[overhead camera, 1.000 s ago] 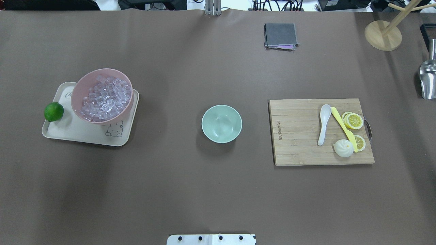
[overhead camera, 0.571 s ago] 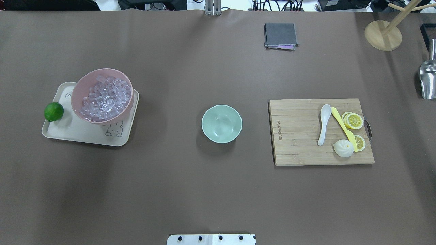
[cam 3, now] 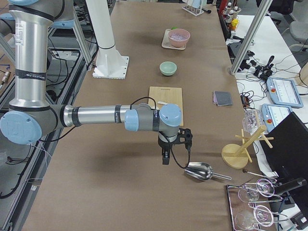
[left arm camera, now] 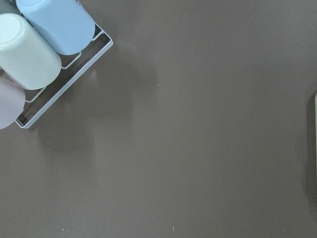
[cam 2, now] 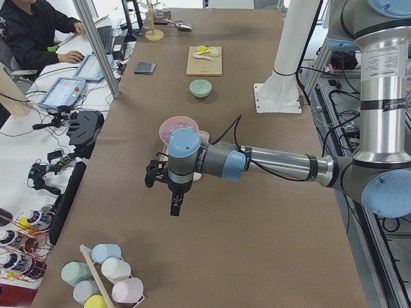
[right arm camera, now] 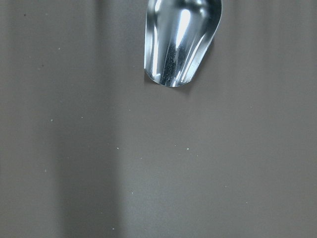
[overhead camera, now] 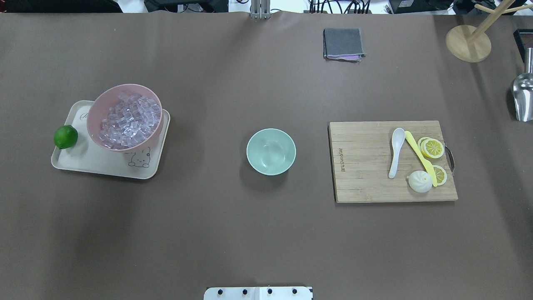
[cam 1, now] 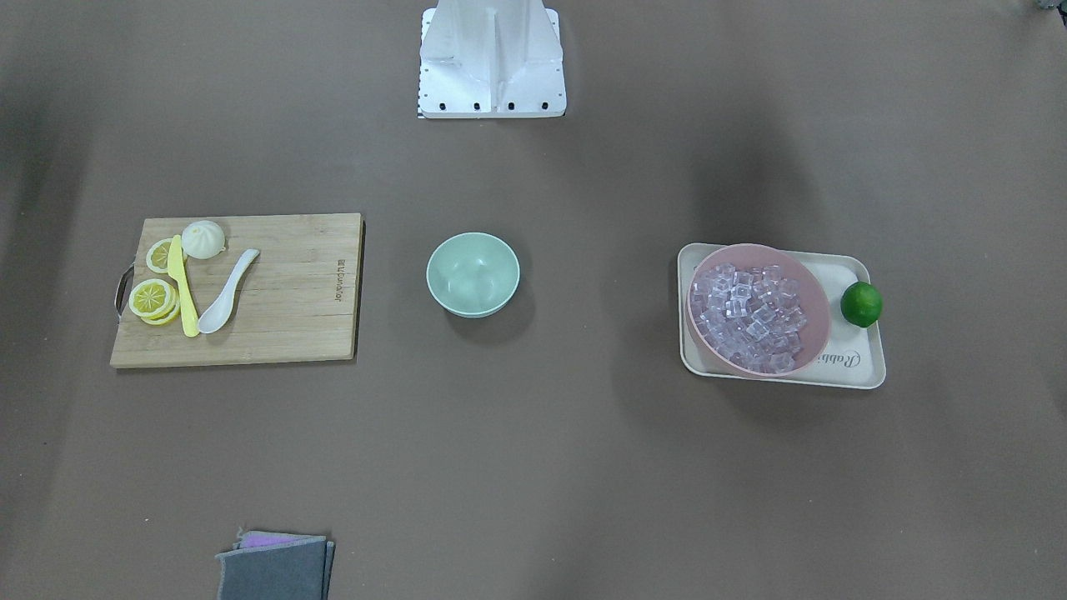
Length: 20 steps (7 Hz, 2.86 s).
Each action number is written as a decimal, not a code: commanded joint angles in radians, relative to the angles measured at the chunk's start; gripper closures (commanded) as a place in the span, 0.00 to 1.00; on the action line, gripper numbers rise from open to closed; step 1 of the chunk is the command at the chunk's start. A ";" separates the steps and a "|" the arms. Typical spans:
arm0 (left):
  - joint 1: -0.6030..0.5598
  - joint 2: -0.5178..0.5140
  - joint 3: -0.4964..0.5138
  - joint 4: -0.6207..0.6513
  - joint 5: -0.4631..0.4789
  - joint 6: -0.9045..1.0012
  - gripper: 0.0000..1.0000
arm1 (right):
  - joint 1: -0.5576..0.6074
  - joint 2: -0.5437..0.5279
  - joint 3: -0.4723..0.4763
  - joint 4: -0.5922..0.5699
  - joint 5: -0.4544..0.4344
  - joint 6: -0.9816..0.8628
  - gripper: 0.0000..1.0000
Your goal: Put spoon and ice into bowl
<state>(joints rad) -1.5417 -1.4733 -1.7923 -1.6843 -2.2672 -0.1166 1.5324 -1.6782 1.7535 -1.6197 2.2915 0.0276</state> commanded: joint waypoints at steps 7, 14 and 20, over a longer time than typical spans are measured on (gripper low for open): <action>0.006 -0.070 -0.030 -0.017 -0.051 -0.026 0.02 | 0.000 -0.002 0.008 0.000 0.006 0.003 0.00; 0.319 -0.216 -0.045 -0.382 -0.040 -0.530 0.02 | -0.023 0.063 0.073 0.001 0.036 0.003 0.00; 0.688 -0.311 -0.036 -0.414 0.254 -0.772 0.07 | -0.066 0.101 0.049 0.003 0.121 0.127 0.00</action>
<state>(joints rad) -0.9048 -1.7729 -1.8343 -2.0968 -2.0478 -0.8711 1.4802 -1.5839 1.7993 -1.6173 2.3927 0.1172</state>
